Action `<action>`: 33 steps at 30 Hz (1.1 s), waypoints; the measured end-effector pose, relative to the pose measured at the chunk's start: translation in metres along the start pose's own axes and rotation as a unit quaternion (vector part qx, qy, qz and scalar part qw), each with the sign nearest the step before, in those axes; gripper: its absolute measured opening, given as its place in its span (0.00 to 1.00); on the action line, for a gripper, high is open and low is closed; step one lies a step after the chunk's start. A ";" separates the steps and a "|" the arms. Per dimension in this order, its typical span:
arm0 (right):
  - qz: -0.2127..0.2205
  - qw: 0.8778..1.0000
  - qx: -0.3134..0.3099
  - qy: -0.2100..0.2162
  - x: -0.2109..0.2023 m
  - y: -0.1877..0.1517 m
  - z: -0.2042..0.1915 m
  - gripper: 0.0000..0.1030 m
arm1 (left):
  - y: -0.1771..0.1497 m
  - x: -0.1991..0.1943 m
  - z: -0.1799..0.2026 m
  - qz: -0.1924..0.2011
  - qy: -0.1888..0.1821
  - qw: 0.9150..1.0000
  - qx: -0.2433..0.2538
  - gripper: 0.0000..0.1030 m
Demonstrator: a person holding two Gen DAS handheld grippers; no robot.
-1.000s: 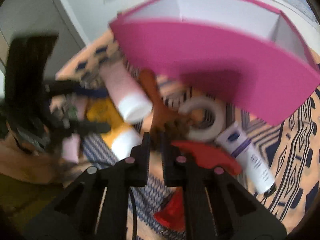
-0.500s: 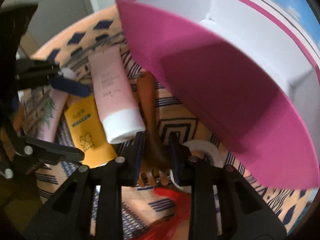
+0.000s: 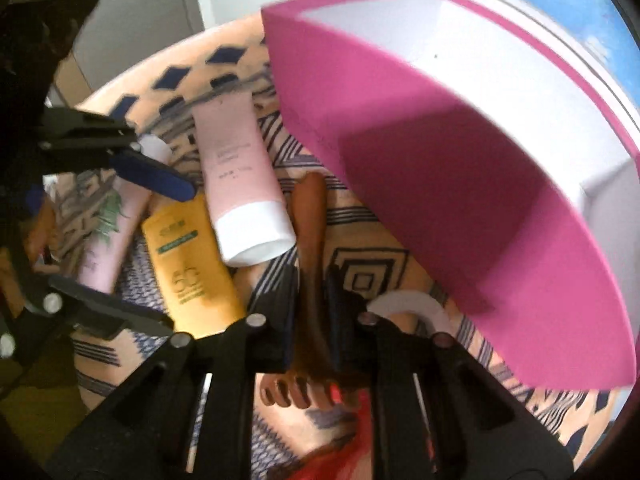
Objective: Organize rigid objects
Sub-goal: 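Grasp the brown wooden comb by its toothed head with the right gripper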
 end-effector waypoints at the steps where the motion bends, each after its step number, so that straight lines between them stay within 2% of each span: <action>1: 0.014 1.000 0.013 -0.001 -0.009 -0.002 0.002 0.14 | 0.001 -0.002 0.001 0.001 -0.006 1.000 0.003 0.79; 5: 0.049 0.997 0.051 0.006 -0.032 -0.009 0.005 0.13 | 0.004 0.000 0.023 -0.002 -0.037 0.999 0.022 0.79; 7: 0.049 0.996 0.067 0.023 -0.033 -0.014 0.002 0.13 | 0.005 0.004 0.033 -0.007 -0.054 0.998 0.030 0.79; 12: 0.004 0.996 0.084 0.023 -0.021 -0.036 0.005 0.12 | -0.001 0.027 0.045 -0.032 -0.038 0.997 0.056 0.78; 21: -0.045 0.995 0.074 0.046 0.008 -0.027 0.005 0.15 | -0.008 0.028 0.038 -0.033 -0.010 0.997 0.063 0.75; 27: -0.010 0.996 0.079 0.041 0.001 -0.025 0.004 0.14 | -0.007 0.023 0.036 -0.032 -0.030 0.998 0.047 0.75; 33: 0.079 0.989 0.120 0.045 -0.048 -0.028 0.007 0.13 | 0.002 0.020 0.056 -0.020 -0.055 0.996 0.070 0.75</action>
Point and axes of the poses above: each gripper's, at about its wrist camera, not at the fingertips, and x roughly the way its jaws point, z to its right, y to its top, the point moved 8 cm from there along x, roughly the way its jaws point, and after that the axes turned 4 degrees about -x, right-handed, at the moved point
